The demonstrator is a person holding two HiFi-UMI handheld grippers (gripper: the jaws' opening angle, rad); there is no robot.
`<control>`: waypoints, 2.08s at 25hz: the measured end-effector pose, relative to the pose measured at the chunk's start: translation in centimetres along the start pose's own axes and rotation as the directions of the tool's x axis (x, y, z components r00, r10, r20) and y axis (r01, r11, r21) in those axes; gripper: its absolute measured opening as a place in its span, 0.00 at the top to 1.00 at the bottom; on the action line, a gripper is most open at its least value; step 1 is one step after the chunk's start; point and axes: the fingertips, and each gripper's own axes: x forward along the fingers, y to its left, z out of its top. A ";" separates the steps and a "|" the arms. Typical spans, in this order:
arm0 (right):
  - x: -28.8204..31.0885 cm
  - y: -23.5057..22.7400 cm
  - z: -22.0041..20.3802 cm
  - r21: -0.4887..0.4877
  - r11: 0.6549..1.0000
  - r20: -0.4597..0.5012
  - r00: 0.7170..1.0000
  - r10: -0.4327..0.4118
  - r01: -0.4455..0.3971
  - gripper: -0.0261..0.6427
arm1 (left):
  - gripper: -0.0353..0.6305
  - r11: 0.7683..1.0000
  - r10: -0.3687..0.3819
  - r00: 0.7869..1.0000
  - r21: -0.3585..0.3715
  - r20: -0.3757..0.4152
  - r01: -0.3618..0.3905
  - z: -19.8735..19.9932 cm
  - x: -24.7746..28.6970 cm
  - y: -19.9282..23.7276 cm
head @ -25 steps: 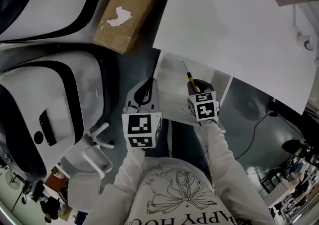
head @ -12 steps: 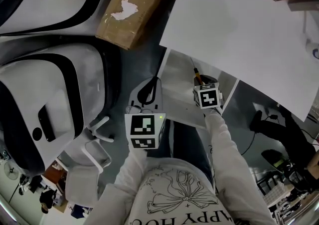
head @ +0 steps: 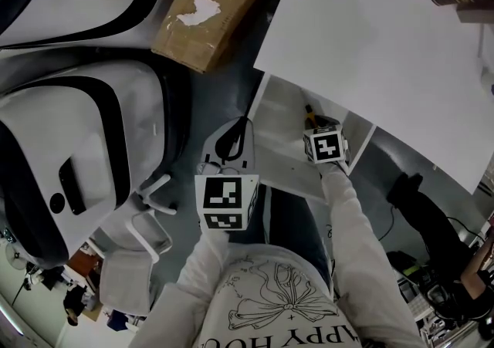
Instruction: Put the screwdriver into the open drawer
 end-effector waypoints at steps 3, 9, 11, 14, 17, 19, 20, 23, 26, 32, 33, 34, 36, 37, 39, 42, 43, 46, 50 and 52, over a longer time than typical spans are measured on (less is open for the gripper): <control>0.0 0.0 0.2 0.003 1.000 0.007 1.000 0.005 -0.005 0.84 | 0.94 1.000 -0.002 1.000 0.003 0.001 0.002 0.0 0.0 -0.1; -2.3 0.2 1.0 0.009 1.000 0.033 0.999 0.003 -0.003 0.79 | 0.94 1.000 -0.007 1.000 0.005 0.019 0.007 0.6 -0.4 -0.5; -4.0 0.4 1.7 0.010 1.000 0.068 0.998 -0.005 0.004 0.79 | 0.94 1.000 -0.015 0.999 0.009 0.035 0.015 1.2 -0.7 -0.9; -6.9 0.9 3.1 0.021 1.000 0.131 0.991 -0.013 0.011 0.81 | 0.94 0.999 -0.026 0.998 0.021 0.065 0.025 2.7 -1.4 -1.6; -10.4 1.7 4.3 0.038 0.999 0.207 0.978 -0.023 0.016 0.83 | 0.94 0.999 -0.034 0.995 0.034 0.097 0.031 4.3 -2.7 -2.4; -13.2 2.2 5.2 0.057 0.998 0.264 0.964 -0.034 0.019 0.85 | 0.93 0.998 -0.042 0.991 0.046 0.124 0.036 5.6 -3.5 -3.0; -14.6 2.2 5.9 0.066 0.997 0.298 0.954 -0.045 0.027 0.85 | 0.94 0.998 -0.047 0.989 0.053 0.140 0.039 6.4 -3.9 -3.3; -19.0 1.9 7.7 0.093 0.994 0.397 0.913 -0.091 0.059 0.88 | 0.94 0.996 -0.062 0.979 0.076 0.194 0.048 8.9 -5.1 -4.4; -23.5 1.9 9.0 0.110 0.991 0.478 0.870 -0.119 0.075 0.89 | 0.94 0.994 -0.075 0.966 0.093 0.247 0.053 11.3 -6.8 -5.5; -31.4 1.5 10.4 0.167 0.981 0.600 0.779 -0.180 0.099 0.90 | 0.94 0.990 -0.102 0.935 0.126 0.339 0.062 15.4 -10.2 -8.0; -32.6 1.4 10.6 0.176 0.979 0.617 0.763 -0.192 0.104 0.90 | 0.94 0.989 -0.108 0.928 0.133 0.356 0.064 16.1 -10.7 -8.4; -33.8 1.3 10.7 0.186 0.977 0.633 0.747 -0.203 0.108 0.91 | 0.93 0.988 -0.114 0.922 0.137 0.371 0.067 16.7 -11.3 -8.8; -36.0 1.2 10.9 0.204 0.972 0.665 0.713 -0.224 0.116 0.91 | 0.93 0.987 -0.123 0.909 0.146 0.398 0.070 17.9 -12.3 -9.5; -37.1 1.2 11.0 0.212 0.970 0.680 0.695 -0.234 0.119 0.91 | 0.94 0.986 -0.127 0.903 0.151 0.411 0.070 18.5 -12.8 -9.9; -39.1 1.2 11.2 0.227 0.966 0.710 0.658 -0.251 0.124 0.91 | 0.94 0.984 -0.133 0.890 0.162 0.437 0.067 19.6 -13.9 -10.5; -41.9 1.4 11.6 0.241 0.963 0.752 0.603 -0.266 0.125 0.92 | 0.94 0.983 -0.137 0.869 0.174 0.474 0.060 20.9 -15.6 -11.2; -42.7 1.5 11.8 0.244 0.961 0.765 0.584 -0.271 0.126 0.92 | 0.94 0.982 -0.139 0.863 0.178 0.487 0.058 21.4 -16.1 -11.4; -45.3 1.6 12.3 0.254 0.958 0.800 0.527 -0.286 0.135 0.92 | 0.93 0.980 -0.143 0.843 0.195 0.519 0.046 22.6 -17.4 -12.0; -48.3 1.8 12.6 0.269 0.953 0.837 0.455 -0.304 0.142 0.92 | 0.93 0.979 -0.145 0.817 0.199 0.559 0.037 23.8 -19.1 -12.4; -49.6 1.9 12.7 0.277 0.950 0.850 0.424 -0.313 0.146 0.93 | 0.94 0.979 -0.145 0.804 0.199 0.576 0.034 24.2 -19.8 -12.4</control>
